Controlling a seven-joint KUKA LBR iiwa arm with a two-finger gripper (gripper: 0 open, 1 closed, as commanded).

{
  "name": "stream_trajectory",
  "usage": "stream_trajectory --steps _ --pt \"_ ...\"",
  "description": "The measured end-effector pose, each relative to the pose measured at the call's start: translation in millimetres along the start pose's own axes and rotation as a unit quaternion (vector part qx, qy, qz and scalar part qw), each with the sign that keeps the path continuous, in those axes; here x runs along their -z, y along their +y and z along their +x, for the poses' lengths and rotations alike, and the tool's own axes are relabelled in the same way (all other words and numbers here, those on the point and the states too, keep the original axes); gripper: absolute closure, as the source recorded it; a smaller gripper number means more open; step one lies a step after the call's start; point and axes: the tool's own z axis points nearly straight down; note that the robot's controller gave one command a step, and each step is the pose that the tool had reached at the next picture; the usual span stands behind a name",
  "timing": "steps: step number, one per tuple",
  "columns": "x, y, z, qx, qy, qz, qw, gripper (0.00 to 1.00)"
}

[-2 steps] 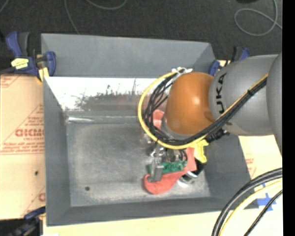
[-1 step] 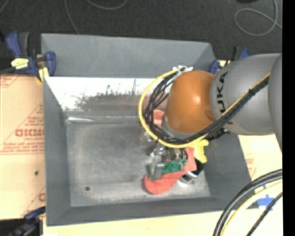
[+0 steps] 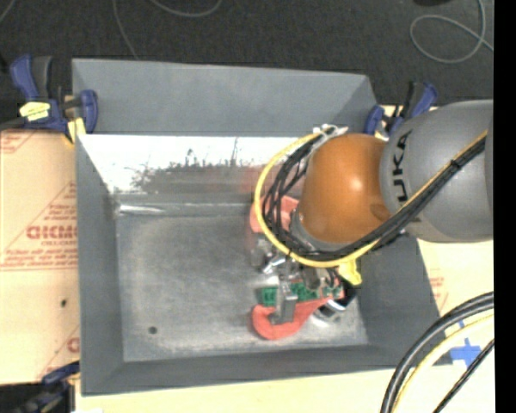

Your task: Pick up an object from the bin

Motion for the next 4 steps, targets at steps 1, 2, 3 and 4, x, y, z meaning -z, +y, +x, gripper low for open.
stream_trajectory --steps 1,2,3,4 --pt "7 -36 12.2 0.127 0.0001 0.000 0.9918 0.00" --pt "0 -48 35.7 0.144 -0.0018 0.001 0.9896 0.00" --pt "-22 -39 45.6 0.125 -0.0002 0.000 0.9921 0.00" --pt "-28 -58 11.1 0.085 -0.0018 0.000 0.9964 0.00"
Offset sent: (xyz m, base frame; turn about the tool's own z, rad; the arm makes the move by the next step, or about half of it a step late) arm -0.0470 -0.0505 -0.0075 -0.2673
